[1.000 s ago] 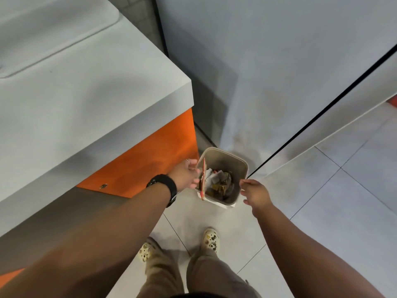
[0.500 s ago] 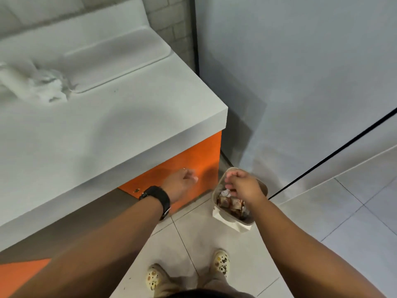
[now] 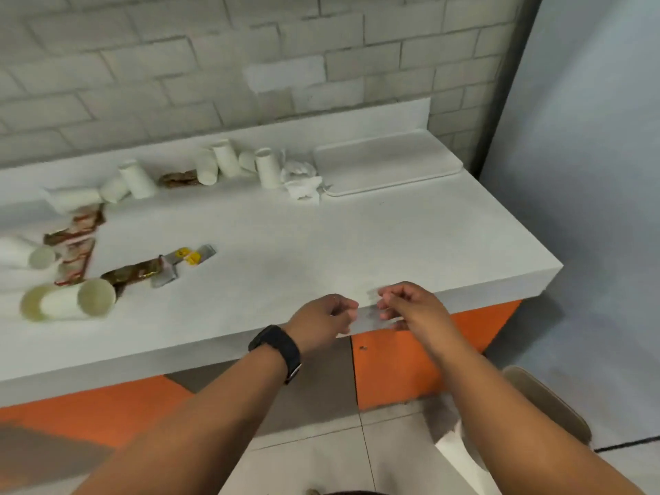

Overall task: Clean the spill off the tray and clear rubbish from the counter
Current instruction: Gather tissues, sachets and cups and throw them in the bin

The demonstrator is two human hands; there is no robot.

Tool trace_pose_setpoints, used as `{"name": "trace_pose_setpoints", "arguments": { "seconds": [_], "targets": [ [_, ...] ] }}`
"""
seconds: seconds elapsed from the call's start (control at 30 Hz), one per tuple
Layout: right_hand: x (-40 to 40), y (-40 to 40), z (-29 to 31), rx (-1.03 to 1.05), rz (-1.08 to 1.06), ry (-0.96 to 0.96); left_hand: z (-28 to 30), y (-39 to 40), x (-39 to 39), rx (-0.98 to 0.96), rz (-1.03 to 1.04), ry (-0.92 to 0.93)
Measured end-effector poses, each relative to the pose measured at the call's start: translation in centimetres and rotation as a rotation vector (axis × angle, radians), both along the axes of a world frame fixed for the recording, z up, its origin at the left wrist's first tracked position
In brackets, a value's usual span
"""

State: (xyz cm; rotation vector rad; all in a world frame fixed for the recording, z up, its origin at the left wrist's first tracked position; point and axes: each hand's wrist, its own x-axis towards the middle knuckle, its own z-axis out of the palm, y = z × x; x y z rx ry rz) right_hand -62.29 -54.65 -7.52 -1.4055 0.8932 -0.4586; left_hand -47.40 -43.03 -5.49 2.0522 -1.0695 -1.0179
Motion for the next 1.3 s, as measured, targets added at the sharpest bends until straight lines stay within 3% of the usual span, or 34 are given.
{"name": "trace_pose_setpoints", "arguments": {
  "seconds": [0.1,0.47,0.73,1.23,1.3],
  "targets": [
    [5.0,2.1,1.3,-0.038,0.072,-0.011,1.2,4.1,4.1,-0.057,0.137,0.062],
    [17.7,9.7,1.7,-0.131,0.240,0.022,2.0,15.9,16.3,-0.154,0.423,-0.026],
    [21.0,10.7,1.0,-0.243,0.287,0.089,1.4,18.2,18.2,-0.183,0.526,-0.090],
    [31.4,8.4,1.6,-0.137,0.468,0.000,4.4,21.2,26.0,-0.290,0.864,-0.540],
    [32.7,7.8,1.7,-0.171,0.486,-0.003,4.1,22.2,27.6,-0.222,0.879,-0.708]
  ]
}}
